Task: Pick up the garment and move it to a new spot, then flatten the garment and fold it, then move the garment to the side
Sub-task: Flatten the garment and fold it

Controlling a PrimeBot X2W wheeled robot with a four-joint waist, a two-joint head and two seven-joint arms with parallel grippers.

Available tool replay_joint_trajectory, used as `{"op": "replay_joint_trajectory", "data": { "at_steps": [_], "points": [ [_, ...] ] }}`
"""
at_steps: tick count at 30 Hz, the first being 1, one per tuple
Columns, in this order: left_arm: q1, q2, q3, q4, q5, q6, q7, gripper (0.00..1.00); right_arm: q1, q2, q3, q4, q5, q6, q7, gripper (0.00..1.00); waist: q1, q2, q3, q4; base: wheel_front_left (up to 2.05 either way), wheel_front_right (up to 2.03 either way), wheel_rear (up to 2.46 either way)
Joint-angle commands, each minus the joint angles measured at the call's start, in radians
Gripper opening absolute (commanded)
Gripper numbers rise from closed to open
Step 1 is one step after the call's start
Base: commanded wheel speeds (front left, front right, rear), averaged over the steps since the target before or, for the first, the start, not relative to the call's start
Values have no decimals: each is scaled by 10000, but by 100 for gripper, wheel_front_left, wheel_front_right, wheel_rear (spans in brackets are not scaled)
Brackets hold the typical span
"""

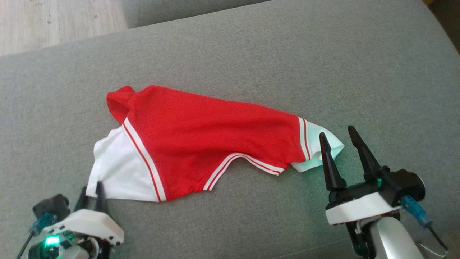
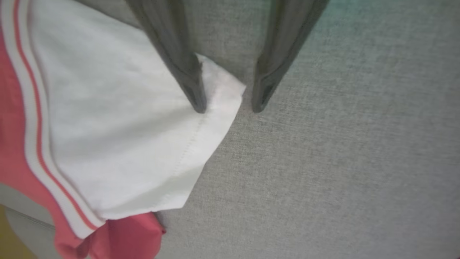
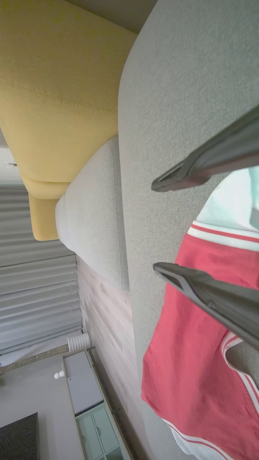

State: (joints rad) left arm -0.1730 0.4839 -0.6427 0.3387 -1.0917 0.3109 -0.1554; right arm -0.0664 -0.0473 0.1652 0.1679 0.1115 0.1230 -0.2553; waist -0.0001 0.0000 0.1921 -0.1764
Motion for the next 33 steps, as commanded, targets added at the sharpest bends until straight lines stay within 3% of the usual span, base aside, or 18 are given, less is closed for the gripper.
{"op": "replay_joint_trajectory", "data": {
  "at_steps": [1,9,18,21,27,33],
  "points": [
    [-137,67,92,-12,-168,-93,308,0,-43,-29,238,-289,-30,77,-65,100,1,0,3,-9,0,0,0],
    [120,317,-42,-1505,-381,-443,722,0,7,-29,116,-287,-25,77,-65,100,1,0,-88,31,0,0,0],
    [-679,1103,819,-6662,-1766,-1018,2069,0,-213,-29,359,-304,203,77,-65,100,1,0,-41,-271,0,0,0],
    [-1624,1257,1106,-7670,-2336,-931,2942,0,-294,-29,465,-318,340,77,-65,100,1,0,99,-516,0,0,0],
    [-4109,889,1211,-7382,-2820,-440,4354,0,-552,-29,584,-374,568,77,-65,100,1,0,500,-1040,0,0,0],
    [-7103,32,912,-4478,-2175,74,4946,0,-925,-29,819,-536,896,77,-65,100,1,0,962,-1809,0,0,0]
  ]
}}
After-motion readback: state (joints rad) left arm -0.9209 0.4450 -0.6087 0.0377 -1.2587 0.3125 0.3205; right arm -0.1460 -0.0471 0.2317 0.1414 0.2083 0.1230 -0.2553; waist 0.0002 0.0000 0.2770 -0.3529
